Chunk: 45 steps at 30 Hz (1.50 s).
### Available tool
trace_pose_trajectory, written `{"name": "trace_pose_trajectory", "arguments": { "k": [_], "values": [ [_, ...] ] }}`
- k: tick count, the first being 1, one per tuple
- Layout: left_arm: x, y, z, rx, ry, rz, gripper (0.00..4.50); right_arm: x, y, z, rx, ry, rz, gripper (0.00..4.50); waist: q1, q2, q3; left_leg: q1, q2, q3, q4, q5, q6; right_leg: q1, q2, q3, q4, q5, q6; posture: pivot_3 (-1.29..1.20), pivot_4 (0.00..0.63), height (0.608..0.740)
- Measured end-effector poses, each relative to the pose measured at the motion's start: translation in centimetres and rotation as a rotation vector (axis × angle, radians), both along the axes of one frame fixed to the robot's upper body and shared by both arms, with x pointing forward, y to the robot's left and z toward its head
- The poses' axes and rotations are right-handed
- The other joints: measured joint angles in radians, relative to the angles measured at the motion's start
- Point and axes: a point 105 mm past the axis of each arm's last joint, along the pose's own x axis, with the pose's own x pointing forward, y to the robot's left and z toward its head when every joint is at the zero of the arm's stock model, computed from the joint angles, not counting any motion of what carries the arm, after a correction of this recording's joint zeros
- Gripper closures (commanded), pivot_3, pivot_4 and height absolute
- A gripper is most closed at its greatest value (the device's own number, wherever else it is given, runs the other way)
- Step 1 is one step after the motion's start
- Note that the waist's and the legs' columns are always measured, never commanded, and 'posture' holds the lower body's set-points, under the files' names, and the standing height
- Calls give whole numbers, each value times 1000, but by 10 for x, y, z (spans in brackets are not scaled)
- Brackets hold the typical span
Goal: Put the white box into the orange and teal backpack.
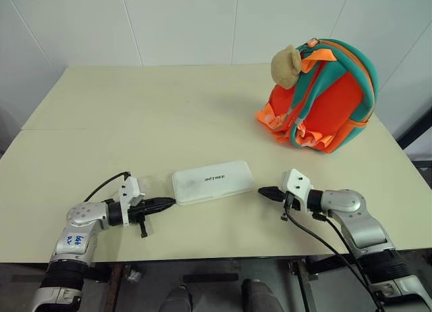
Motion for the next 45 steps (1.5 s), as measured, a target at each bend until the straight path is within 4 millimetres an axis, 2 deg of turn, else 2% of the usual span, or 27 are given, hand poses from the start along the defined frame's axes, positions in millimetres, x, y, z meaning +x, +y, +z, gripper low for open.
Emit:
{"name": "trace_pose_trajectory", "arguments": {
  "k": [5, 11, 18, 27, 31, 40, 45],
  "values": [
    [3, 11, 6, -22, -20, 58, 4472, 20, -11, 5, -25, -34, -53, 4500, 1, 0, 0, 0, 0, 0, 0, 0, 0, 0, 0, 0, 0, 0, 0, 0, 150, 740],
    [4, 11, 14, -54, -31, 74, 4472, 29, 0, 5, 5, -52, -34, 4500, 1, 0, 0, 0, 0, 0, -1, 0, 0, 0, 0, 0, 0, 0, 0, 0, 150, 740],
    [5, -5, 14, -67, -20, 26, 4472, 18, 20, 7, 9, -53, 38, 4500, 2, 0, 0, 0, 0, 0, -1, 0, 0, 0, 0, 0, 0, 0, 0, 0, 150, 740],
    [7, -7, 14, -70, -15, 21, 4472, -15, 13, -1, 14, 45, 45, 4500, 3, 0, 0, 0, 0, 0, 0, 0, 0, 0, 0, 0, 0, 0, 0, 0, 150, 740],
    [6, -20, 11, -88, -6, -17, 4472, -25, 13, -3, 16, 79, 55, 4500, 3, 0, 0, 0, 0, 0, 0, 0, 0, 0, 0, 0, 0, 0, 0, 0, 150, 740],
    [7, -23, 12, -79, -7, -30, 4472, -24, 2, -1, -6, 72, 18, 4500, 4, 0, 0, -1, 0, 0, 0, 0, 0, 0, 0, 0, -1, 0, 0, 0, 150, 740],
    [11, -8, 14, -50, -16, 6, 4472, -15, -22, 2, -32, 72, -53, 4500, 2, 0, 0, -1, 0, 0, 0, 0, 0, 0, 0, 0, -2, 0, 0, 0, 150, 740]
  ]
}}
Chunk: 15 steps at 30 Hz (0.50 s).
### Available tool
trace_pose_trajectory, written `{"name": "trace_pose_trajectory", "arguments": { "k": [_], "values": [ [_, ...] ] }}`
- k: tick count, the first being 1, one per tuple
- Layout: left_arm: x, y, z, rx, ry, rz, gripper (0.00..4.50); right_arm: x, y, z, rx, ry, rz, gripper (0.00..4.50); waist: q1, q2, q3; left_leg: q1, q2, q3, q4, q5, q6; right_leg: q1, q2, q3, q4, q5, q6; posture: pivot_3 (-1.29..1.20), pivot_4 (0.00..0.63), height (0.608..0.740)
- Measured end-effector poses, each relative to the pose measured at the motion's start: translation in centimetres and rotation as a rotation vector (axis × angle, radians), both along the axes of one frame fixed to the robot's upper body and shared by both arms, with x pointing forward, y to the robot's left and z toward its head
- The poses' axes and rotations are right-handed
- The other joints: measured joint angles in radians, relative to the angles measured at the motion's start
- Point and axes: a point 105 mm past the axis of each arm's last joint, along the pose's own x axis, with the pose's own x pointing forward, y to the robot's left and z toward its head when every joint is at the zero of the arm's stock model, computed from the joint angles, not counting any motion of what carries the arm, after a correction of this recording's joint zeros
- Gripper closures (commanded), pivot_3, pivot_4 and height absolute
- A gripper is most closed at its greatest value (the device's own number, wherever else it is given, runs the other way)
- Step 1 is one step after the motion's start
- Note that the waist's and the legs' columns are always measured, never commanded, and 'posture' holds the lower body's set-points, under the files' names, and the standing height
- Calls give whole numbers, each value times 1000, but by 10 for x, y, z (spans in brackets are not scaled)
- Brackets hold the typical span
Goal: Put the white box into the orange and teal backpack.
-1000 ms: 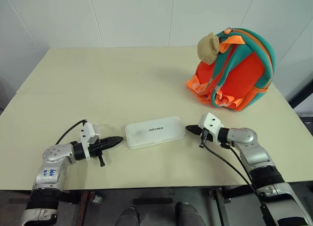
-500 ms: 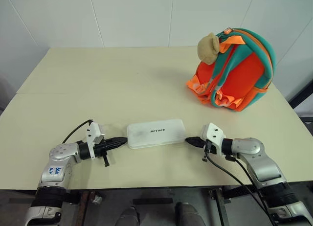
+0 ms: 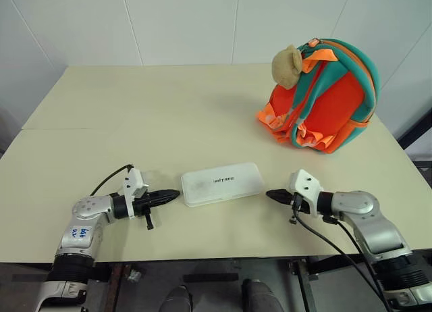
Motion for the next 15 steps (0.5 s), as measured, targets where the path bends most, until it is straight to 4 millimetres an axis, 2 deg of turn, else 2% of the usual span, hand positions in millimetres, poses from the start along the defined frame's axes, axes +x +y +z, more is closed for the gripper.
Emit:
{"name": "trace_pose_trajectory", "arguments": {
  "k": [5, 9, 12, 15],
  "values": [
    [3, 1, 1, -6, -11, 17, 4472, 21, -5, 3, 21, -26, -47, 4500, -2, 0, 0, 0, 0, 0, 0, 0, 0, 0, 0, 0, 0, 0, 0, 0, 150, 740],
    [4, -11, -1, -38, -15, -1, 4472, 33, 9, 3, 46, -54, -31, 4500, 0, 0, 0, 0, 0, 0, 0, 0, 0, 0, 0, 0, 0, 1, 1, 0, 150, 740],
    [5, -17, -2, -51, -16, -6, 4472, 34, 20, 2, 58, -61, -3, 4500, 0, 0, 0, 0, 0, 0, 0, 0, 0, 0, 0, 0, 0, 1, 1, 0, 150, 740],
    [7, -16, -1, -49, -18, 6, 4472, 30, 22, 1, 59, -55, -1, 4500, 1, 0, 0, -1, 0, 0, -1, 0, 0, 0, 0, 0, 0, 1, 1, 0, 150, 740]
  ]
}}
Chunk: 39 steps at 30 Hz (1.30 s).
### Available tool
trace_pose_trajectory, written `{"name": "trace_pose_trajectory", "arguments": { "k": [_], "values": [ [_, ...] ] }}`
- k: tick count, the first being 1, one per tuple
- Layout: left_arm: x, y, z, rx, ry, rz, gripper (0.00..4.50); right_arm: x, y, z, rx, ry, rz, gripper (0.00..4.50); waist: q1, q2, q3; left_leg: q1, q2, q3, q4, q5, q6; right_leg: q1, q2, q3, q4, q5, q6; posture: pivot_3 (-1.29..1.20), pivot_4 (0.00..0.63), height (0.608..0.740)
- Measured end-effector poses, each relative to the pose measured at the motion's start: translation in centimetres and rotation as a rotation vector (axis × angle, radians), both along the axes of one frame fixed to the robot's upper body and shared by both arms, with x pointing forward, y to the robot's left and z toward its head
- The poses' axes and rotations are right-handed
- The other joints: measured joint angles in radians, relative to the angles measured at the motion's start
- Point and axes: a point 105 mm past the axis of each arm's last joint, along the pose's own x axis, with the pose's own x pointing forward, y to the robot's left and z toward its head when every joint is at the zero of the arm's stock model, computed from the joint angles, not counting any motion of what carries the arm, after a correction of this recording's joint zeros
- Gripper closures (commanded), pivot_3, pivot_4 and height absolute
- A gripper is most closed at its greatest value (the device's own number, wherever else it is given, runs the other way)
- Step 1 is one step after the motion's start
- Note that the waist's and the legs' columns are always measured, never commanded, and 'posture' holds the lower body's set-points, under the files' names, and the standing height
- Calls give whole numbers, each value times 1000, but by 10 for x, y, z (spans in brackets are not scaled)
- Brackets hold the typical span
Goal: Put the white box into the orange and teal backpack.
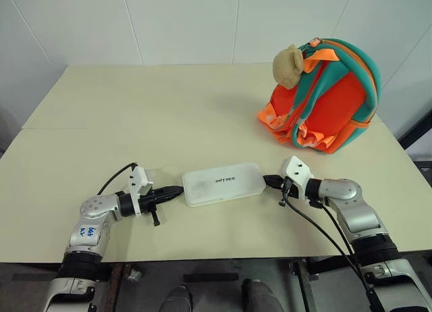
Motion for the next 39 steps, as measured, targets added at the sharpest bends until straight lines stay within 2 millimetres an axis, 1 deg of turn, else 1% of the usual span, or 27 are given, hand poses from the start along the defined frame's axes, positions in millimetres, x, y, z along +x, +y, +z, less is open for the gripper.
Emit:
{"name": "trace_pose_trajectory", "arguments": {
  "k": [9, 13, 17, 18, 20, 21, 24, 27, 29, 31, 32, 34, 36, 37, 38, 39],
  "values": [
    [2, 5, 1, 5, -6, 34, 4472, -29, 5, -5, -9, 59, 22, 4500, 0, 0, 0, 0, 0, 0, 0, 0, 0, 0, 0, 0, 0, 0, 0, 0, 150, 740],
    [2, 5, 0, 5, -5, 33, 4472, -29, 3, -5, -16, 58, 18, 4500, 0, 0, 0, 0, 0, 0, 1, 0, 0, 0, 0, 0, 0, 0, 0, 0, 150, 740],
    [2, 1, -1, -1, -1, 24, 4472, -25, -3, -4, -21, 51, 5, 4500, 1, 0, 0, 0, 0, 0, 1, 0, 0, 1, 0, 0, 0, 0, 0, 0, 150, 740],
    [2, 1, -1, 0, 1, 21, 4498, -24, -4, -4, -20, 52, 1, 4333, 1, 0, 0, 0, 0, 0, 1, 0, 0, 1, 0, 0, 0, 0, 0, 0, 150, 740],
    [3, 2, -2, 0, 15, 32, 4099, -23, -11, -2, -23, 62, -20, 3914, 1, 0, 0, 0, 0, 0, 1, 0, 0, 0, 0, 0, 0, 0, 0, 0, 150, 740],
    [3, 5, -2, 1, 30, 46, 3918, -23, -17, 0, -31, 70, -30, 3617, 2, 0, 0, 0, 0, 0, 1, 0, 0, 0, 0, 0, -1, 0, 0, 0, 150, 740],
    [9, 22, 6, -19, 48, 128, 3016, -21, -37, 9, -54, 63, -74, 2599, 1, 0, 0, 0, 0, 0, 0, 0, 0, 0, 0, 0, -1, 0, 0, 0, 150, 740],
    [15, 39, 19, -1, 60, 173, 2136, -23, -48, 13, -72, 80, -92, 1596, -1, 0, 0, 0, 0, 0, 0, 0, 0, 0, 0, 0, -2, 0, 0, 0, 150, 740],
    [17, 46, 23, -11, 94, 196, 1521, -26, -52, 14, -56, 112, -96, 946, -3, 0, 0, 0, 0, 0, 0, 0, 0, 0, 0, 0, -2, 0, 0, 0, 150, 740],
    [17, 50, 21, -60, 210, 211, 896, -32, -51, 19, -28, 166, -77, 234, -3, 0, 0, -1, 0, 0, 0, 0, 1, 0, 0, 0, -1, 0, 0, 0, 150, 740],
    [17, 50, 20, -91, 276, 219, 575, -35, -47, 22, -15, 187, -57, 0, -2, 0, 0, -1, 0, 0, 0, 0, 1, 0, 0, 0, -1, 0, 0, 0, 150, 740],
    [20, 47, 21, -158, 408, 232, 27, -41, -41, 27, 1, 226, -16, 0, -2, 0, 0, -1, 0, -1, 1, 0, 1, 0, 0, 0, 0, -1, 1, 0, 150, 740],
    [22, 46, 27, -244, 524, 247, 27, -45, -36, 31, 14, 254, 11, 0, -1, -1, 0, -1, 0, -1, 1, 0, 1, 0, 0, 0, 0, -1, 1, 0, 150, 740],
    [27, 45, 32, -333, 616, 262, 27, -45, -34, 32, 20, 278, 16, 0, 0, -1, 1, -1, 0, -1, 2, 0, 1, 0, 0, -1, 1, -1, 1, 0, 150, 740],
    [30, 43, 36, -383, 676, 268, 27, -45, -31, 32, 20, 292, 22, 0, 0, -1, 1, -1, -1, -2, 2, 0, 1, 0, 0, -1, 1, -1, 2, 0, 150, 740],
    [32, 41, 39, -410, 730, 269, 27, -45, -28, 32, 22, 309, 25, 0, 0, -2, 1, -1, -1, -2, 2, 0, 1, 0, 0, -1, 1, -1, 2, 0, 150, 740]
  ]
}}
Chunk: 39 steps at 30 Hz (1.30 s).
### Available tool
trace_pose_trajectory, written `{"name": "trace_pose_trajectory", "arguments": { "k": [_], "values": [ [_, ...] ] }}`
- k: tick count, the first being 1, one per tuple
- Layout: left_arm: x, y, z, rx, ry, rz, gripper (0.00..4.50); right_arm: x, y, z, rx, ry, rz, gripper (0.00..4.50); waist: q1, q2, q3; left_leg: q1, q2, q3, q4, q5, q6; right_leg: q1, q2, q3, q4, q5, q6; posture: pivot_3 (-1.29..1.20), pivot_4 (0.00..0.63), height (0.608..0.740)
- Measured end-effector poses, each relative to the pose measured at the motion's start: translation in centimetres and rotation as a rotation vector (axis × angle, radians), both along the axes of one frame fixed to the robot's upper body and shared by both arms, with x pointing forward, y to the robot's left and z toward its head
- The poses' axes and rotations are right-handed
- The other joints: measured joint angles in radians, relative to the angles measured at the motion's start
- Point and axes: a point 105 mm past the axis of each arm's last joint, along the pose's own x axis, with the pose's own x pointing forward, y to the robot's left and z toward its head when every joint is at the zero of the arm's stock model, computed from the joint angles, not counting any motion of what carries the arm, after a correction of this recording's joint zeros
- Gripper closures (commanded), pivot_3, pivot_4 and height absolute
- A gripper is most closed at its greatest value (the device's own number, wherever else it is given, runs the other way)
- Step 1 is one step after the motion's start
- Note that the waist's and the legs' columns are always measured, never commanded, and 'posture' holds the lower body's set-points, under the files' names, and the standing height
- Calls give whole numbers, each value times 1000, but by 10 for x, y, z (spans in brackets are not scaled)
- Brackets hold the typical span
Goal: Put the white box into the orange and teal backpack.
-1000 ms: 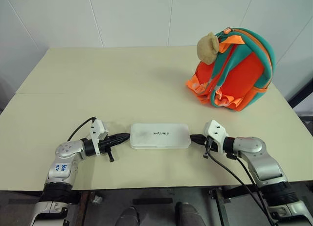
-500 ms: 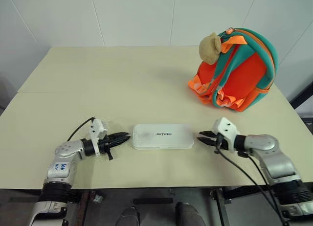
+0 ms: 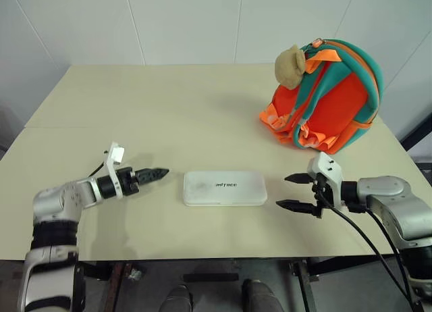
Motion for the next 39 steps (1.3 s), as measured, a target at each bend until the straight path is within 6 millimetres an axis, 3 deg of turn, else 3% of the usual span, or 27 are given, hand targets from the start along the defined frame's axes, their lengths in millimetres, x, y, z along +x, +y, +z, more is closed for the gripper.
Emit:
{"name": "trace_pose_trajectory", "arguments": {
  "k": [8, 12, 18, 30, 39],
  "values": [
    [-12, -26, -7, -114, 265, -76, 27, 0, 2, -22, -85, 105, -5, 0, 0, 0, 0, 0, 0, 0, -1, -1, -2, -1, 0, 0, 0, -1, 1, 0, 150, 740],
    [-21, -30, -10, -114, 349, -104, 27, -3, 3, -22, -88, 117, 13, 0, 0, 0, 0, 0, 0, 1, -1, -2, -2, -1, 0, 0, 0, -2, 1, 0, 150, 740],
    [-36, -43, -14, -70, 373, -193, 27, -4, 20, -24, -58, 114, 54, 0, 0, 0, -1, 1, 0, 1, -1, -2, -3, 0, 0, 0, 0, -2, 1, 0, 150, 740],
    [-30, -60, -17, -112, 396, -207, 27, -6, 52, -20, 57, 52, 173, 0, 11, 1, -1, 3, -1, 1, 0, -2, -3, 4, -1, 0, -3, -1, 1, 0, 150, 740],
    [-30, -72, -18, -156, 416, -247, 27, -3, 65, -23, 81, 4, 210, 0, 13, 1, -1, 3, -1, 0, 0, -2, -3, 5, -1, 0, -4, -1, 2, 0, 150, 740]
  ]
}}
